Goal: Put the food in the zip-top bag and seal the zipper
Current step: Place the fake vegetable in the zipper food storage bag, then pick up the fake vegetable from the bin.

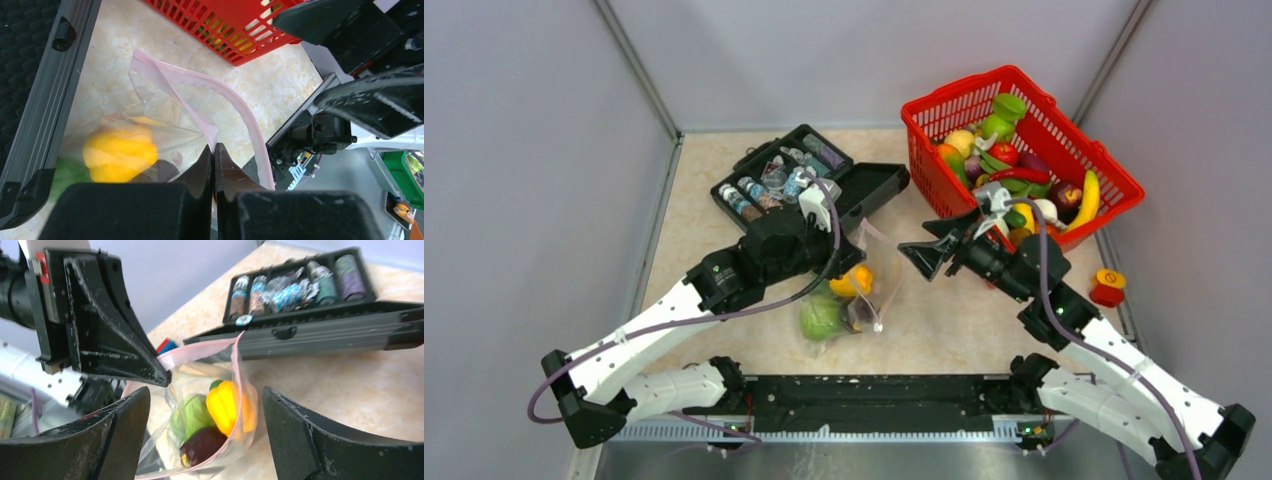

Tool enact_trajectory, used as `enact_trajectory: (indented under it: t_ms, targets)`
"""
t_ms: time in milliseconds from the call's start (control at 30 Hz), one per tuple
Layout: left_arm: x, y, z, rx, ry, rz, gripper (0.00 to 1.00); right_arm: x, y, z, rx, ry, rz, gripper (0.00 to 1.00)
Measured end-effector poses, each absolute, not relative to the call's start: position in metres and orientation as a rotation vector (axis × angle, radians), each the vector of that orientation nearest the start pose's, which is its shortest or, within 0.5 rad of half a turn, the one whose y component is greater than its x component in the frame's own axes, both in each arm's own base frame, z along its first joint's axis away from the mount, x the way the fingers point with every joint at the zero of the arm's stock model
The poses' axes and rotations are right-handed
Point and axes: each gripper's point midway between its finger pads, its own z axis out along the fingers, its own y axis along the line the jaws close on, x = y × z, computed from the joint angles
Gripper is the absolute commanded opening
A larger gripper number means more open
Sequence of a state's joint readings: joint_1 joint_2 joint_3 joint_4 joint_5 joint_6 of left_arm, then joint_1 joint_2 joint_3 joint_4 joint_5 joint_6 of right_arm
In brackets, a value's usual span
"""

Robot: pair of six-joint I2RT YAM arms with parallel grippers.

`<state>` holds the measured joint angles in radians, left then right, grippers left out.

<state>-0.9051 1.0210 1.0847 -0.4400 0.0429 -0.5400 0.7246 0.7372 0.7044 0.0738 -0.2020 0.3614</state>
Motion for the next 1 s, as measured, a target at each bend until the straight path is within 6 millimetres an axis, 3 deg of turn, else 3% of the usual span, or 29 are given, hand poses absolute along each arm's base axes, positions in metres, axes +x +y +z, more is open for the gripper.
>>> enact_trajectory:
  t_ms: [233, 433, 633, 733, 900, 1000]
  targets:
    - [0.188, -0.284, 0.293, 0.4, 2.03, -0.97, 0.0, 0.218, 0.189, 0.33, -0.173, 1.464, 0.824, 0.8]
    - [0.187, -0.284, 0.293, 0.401, 2.029, -0.97, 0.0, 0.245, 0.137, 0.331, 0.017, 1.531, 0.509, 0.8]
    - [0.187, -0.284, 0.292, 0.405, 2.032, -0.973, 0.0, 0.273, 0.093, 0.384, 0.071, 1.558, 0.132, 0.72]
    - [0.186, -0.284, 0.291, 0.407, 2.034, -0.974, 0.0, 0.291, 0.061, 0.395, 0.108, 1.581, -0.019, 0.7]
    - [0.184, -0.282, 0.293, 0.406, 2.027, -0.978, 0.0, 0.323, -0.006, 0.368, 0.211, 1.699, -0.162, 0.69]
    - [0.183, -0.28, 0.296, 0.403, 2.017, -0.982, 0.0, 0.339, -0.021, 0.341, 0.224, 1.798, -0.16, 0.7]
